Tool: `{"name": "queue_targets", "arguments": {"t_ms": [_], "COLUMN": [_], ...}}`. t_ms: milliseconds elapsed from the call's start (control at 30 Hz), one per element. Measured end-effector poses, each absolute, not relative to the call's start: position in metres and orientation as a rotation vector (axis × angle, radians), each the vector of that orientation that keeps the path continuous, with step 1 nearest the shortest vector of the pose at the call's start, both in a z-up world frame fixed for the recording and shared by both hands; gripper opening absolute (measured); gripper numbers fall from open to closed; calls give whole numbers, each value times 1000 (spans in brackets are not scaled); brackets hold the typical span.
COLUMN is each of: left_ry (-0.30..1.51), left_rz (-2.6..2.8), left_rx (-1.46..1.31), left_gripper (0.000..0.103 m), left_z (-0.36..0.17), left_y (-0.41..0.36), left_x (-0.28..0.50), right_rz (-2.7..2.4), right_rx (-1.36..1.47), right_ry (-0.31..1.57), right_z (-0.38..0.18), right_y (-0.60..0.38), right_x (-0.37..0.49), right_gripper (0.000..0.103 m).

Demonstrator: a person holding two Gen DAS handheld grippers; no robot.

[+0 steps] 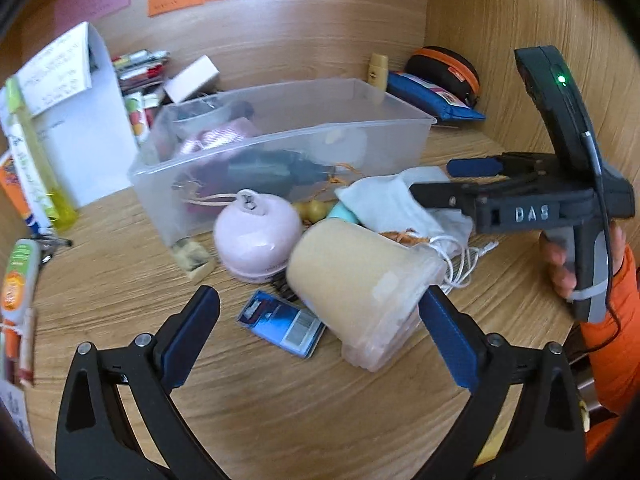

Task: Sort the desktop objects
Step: 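Grasp the beige cup with the left tool while the right tool grasps the white cloth bag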

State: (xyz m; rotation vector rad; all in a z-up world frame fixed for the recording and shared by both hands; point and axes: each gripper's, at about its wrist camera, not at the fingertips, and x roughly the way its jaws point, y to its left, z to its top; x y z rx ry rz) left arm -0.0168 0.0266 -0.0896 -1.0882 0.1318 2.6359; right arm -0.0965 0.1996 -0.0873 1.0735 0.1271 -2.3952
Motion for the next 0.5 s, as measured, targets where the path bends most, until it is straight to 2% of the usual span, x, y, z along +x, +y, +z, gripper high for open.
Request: {"name": "queue_targets", "arguments": {"t_ms": [433,500], "left_ry": [192,188], "left_rz": [2571,2560], "left_rx": [-1075,-1065], "left_gripper": [101,101], "left_z": [-97,-96], "left_y": [48,48], "left_x": [-33,-32], "right_rz": [-2258,-2257], "right_rx": [1174,1167], "right_ry": [168,175], "right_z": [-104,-104], "right_y": [181,178], "right_x": [-102,-102], "right_gripper": [85,81]}}
